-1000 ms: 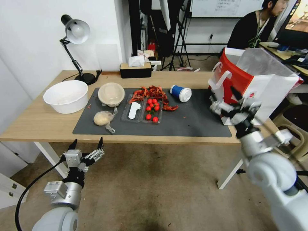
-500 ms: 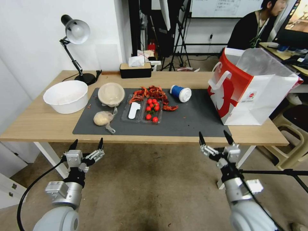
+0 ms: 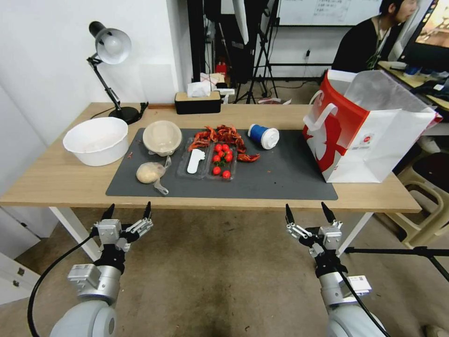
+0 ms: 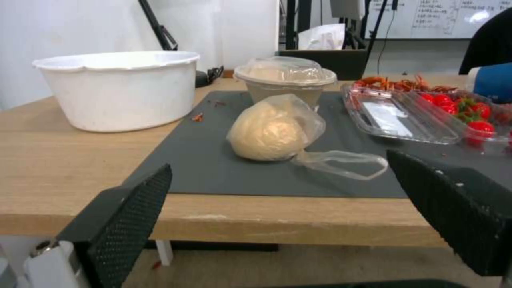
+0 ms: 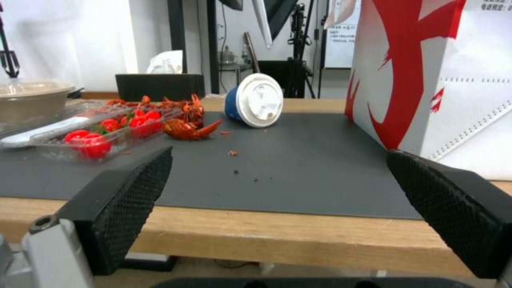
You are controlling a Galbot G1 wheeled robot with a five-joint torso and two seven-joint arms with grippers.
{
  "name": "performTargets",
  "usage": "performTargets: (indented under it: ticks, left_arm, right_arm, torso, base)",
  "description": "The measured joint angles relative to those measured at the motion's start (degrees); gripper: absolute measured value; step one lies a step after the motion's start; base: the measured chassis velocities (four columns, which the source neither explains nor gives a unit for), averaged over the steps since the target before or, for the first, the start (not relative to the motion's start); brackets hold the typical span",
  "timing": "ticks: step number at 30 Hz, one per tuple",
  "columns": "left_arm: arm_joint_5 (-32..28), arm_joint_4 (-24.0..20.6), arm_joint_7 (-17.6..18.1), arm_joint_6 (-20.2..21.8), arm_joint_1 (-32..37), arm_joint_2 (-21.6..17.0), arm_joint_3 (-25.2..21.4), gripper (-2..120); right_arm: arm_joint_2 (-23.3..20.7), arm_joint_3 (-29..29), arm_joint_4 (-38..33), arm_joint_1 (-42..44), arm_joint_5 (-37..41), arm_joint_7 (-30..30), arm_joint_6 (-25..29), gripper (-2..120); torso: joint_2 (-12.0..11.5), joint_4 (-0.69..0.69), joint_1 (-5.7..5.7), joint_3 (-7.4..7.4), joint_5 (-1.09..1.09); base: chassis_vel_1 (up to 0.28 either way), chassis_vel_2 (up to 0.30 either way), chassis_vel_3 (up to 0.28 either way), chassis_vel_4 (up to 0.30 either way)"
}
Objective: Pick up the trash from the table and place it into the takeout bag.
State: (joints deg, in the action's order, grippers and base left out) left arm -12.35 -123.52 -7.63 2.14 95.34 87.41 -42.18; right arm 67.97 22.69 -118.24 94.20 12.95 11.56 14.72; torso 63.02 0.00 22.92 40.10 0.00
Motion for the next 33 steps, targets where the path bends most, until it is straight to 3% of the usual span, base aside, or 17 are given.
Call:
performTargets:
  ticks: [7, 17, 25, 33]
  left_arm:
    - [0.0, 0.2, 0.0, -0.1, -0.3, 0.3, 0.1, 100]
    - [0.0, 0.4, 0.0, -0.3, -0.5, 0.4, -0.1, 100]
    - [0.0, 0.4, 0.0, -0.6, -0.6, 0.5, -0.2, 100]
    - [0.0, 0.3, 0.1, -0.8, -0.6, 0.5, -0.4, 100]
  right_arm:
    - [-0.4, -0.5, -0.4, -3.0, 1.9, 1.4, -2.3, 100]
    - [-3.6, -1.8, 0.2, -13.2, 11.8, 3.9, -10.1, 100]
    - [-9.3, -5.8, 9.4, -28.5, 23.8, 3.5, -14.3, 100]
    - [-12.4, -11.2, 18.1, -41.6, 31.7, 0.4, -14.8, 100]
  torso:
    - [0.0, 0.00, 0.00, 0.00, 0.00]
    - [0.0, 0.00, 0.00, 0.00, 0.02]
    - [0.0, 0.00, 0.00, 0.01, 0.02]
    - [0.0, 0.01, 0.01, 0.01, 0.00]
  base:
    - [0.000, 0.000, 0.000, 0.000]
    - [0.000, 0.000, 0.000, 0.000]
    - [0.000, 0.000, 0.000, 0.000]
    - [0.000, 0.000, 0.000, 0.000]
